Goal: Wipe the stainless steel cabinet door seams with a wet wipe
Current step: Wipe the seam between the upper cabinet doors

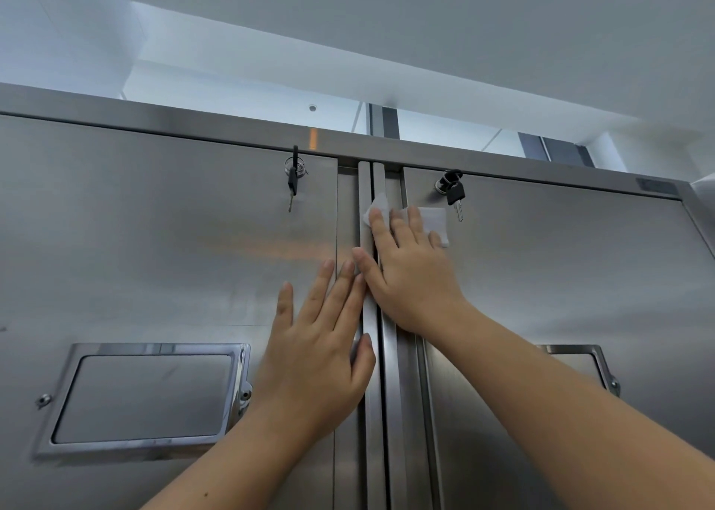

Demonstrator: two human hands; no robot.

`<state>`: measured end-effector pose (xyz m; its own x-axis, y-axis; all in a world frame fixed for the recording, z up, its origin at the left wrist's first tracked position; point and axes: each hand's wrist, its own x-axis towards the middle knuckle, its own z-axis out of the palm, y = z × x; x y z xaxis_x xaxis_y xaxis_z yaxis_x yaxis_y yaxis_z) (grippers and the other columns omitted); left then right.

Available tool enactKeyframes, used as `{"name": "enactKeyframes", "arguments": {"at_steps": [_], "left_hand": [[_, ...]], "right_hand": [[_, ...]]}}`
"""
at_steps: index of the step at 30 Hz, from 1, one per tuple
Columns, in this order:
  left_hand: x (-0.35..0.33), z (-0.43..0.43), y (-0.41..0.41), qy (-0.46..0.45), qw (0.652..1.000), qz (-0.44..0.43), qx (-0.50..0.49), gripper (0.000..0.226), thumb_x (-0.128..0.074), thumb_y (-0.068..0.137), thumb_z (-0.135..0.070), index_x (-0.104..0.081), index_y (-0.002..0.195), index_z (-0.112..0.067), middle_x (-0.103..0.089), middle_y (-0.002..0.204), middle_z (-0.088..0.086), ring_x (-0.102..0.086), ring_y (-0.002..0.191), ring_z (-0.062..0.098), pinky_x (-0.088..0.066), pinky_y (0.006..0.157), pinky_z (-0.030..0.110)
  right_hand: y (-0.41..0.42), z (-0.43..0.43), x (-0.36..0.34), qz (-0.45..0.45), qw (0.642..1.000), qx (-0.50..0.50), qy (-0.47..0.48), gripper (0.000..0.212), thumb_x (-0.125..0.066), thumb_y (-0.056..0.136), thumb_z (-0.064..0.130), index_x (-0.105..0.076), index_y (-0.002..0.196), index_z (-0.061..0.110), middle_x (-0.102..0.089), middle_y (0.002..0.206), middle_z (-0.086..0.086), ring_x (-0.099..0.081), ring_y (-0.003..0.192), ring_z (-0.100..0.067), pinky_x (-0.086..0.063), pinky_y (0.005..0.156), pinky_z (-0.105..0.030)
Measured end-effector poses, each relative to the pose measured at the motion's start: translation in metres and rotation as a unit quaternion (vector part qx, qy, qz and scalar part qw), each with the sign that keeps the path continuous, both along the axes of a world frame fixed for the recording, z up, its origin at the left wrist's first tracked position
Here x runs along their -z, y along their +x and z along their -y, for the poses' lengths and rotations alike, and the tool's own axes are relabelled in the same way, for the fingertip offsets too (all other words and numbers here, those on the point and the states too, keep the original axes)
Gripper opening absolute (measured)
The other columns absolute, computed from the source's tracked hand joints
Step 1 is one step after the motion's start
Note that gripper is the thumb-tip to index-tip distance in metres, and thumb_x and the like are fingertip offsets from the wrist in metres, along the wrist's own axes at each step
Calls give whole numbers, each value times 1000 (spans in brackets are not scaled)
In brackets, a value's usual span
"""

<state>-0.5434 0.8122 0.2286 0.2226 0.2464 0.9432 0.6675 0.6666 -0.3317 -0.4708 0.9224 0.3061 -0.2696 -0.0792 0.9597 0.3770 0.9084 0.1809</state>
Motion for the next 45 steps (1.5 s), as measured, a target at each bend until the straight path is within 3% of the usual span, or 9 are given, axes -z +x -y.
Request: {"name": "enactKeyframes", "arguments": {"at_steps": [3,6,15,21,25,30,39,45], "left_hand": [[0,0,0,0,1000,0,-3,59,-32,85,-35,-45,135,-7,-37,144,9,-34,133,30,-28,99,60],[0,0,-1,0,1000,-2,-2,59,-31,85,-35,-43,136,-7,-37,145,9,-33,133,29,-28,100,60],[0,0,-3,-2,1000,-16,-17,60,-31,86,-35,-41,137,-5,-37,144,11,-33,133,32,-29,98,61],[1,1,-3,7,1000,-16,-20,60,-31,85,-36,-46,134,-6,-37,144,11,-34,132,31,-29,97,62],[5,6,-6,14,1000,-16,-10,62,-34,83,-38,-46,134,-4,-37,144,11,-34,132,31,-24,108,51],[6,9,-7,4,1000,-8,-16,68,-35,82,-45,-43,136,-4,-34,146,11,-31,133,31,-18,105,46],[7,10,-6,-1,1000,1,-23,68,-33,84,-47,-43,136,-4,-34,146,11,-31,133,31,-16,104,45],[7,10,-6,2,1000,-1,-20,68,-33,84,-46,-42,136,-4,-34,146,11,-31,134,30,-17,104,46]], "right_hand": [[-4,-1,-1,33,998,-38,-26,67,-15,96,52,8,149,19,6,157,-9,18,142,-24,9,113,-43],[-1,-6,-8,53,997,-48,-20,67,-17,96,51,12,148,19,13,157,-6,22,141,-16,15,111,-37],[3,-13,-6,76,997,-11,9,69,-14,95,54,17,146,20,7,157,-4,12,143,-13,12,112,-33],[3,-5,-46,75,997,-4,-18,67,-15,97,53,14,147,19,8,157,-4,11,143,-14,9,113,-36],[-2,-5,-41,50,999,-8,-15,68,-16,96,53,12,148,18,4,158,-5,8,144,-14,7,114,-36],[-4,-9,-27,22,1000,4,16,70,-18,95,53,7,149,17,-2,158,-7,1,144,-17,4,114,-35],[-3,-3,-61,33,999,3,-8,68,-17,97,53,7,149,16,-1,158,-5,3,144,-14,5,114,-35],[-5,-2,-42,34,999,0,-12,72,-17,95,56,10,148,15,2,158,-7,6,144,-14,5,114,-35]]}}
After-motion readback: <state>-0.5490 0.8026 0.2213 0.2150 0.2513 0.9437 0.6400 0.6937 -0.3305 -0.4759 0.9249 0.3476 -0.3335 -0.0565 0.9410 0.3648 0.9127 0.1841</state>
